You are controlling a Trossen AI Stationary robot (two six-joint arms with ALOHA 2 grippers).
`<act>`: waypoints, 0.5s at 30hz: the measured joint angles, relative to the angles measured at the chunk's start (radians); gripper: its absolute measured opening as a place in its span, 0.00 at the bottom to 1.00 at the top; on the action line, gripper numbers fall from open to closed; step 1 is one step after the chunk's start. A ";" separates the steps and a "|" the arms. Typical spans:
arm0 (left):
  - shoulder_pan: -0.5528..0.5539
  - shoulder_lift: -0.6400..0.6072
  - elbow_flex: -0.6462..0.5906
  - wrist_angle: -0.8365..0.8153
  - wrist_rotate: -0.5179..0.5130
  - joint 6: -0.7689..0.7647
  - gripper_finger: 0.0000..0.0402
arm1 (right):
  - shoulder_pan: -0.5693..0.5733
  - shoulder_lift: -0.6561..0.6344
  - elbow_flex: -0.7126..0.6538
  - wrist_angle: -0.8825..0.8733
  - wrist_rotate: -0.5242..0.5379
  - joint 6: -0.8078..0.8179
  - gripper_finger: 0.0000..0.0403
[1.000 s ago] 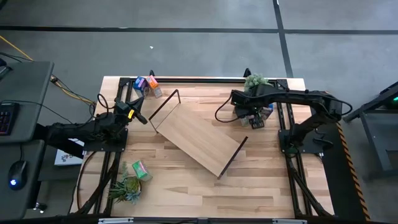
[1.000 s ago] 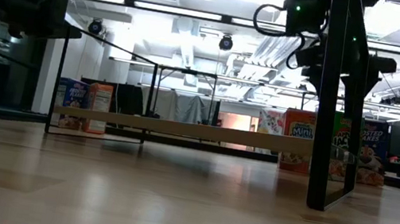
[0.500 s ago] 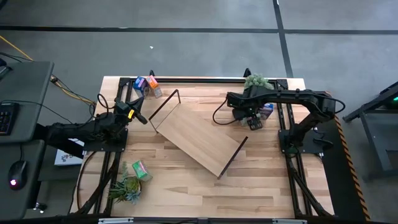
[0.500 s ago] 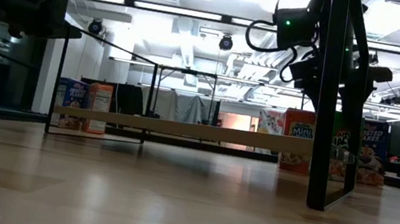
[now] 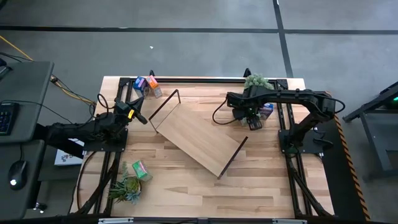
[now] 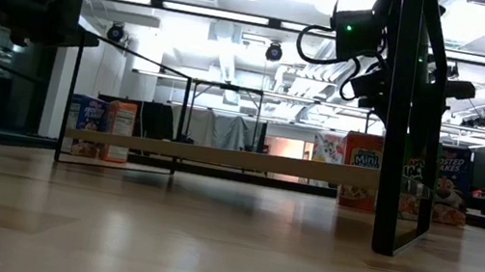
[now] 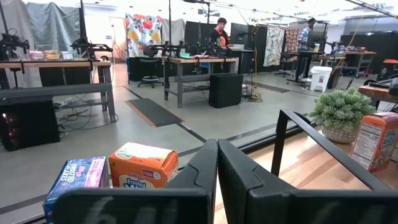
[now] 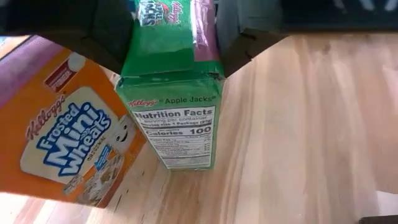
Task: Stack cereal on shelf
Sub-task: Put the top green cereal box on the shelf
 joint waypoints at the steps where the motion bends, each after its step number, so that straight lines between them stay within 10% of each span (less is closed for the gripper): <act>1: 0.000 0.000 0.000 0.000 0.000 0.000 0.01 | 0.000 0.000 0.012 -0.010 -0.004 0.005 0.38; 15: 0.000 0.000 0.000 0.000 0.000 0.000 0.01 | 0.163 0.012 0.533 -0.084 -0.192 0.128 0.33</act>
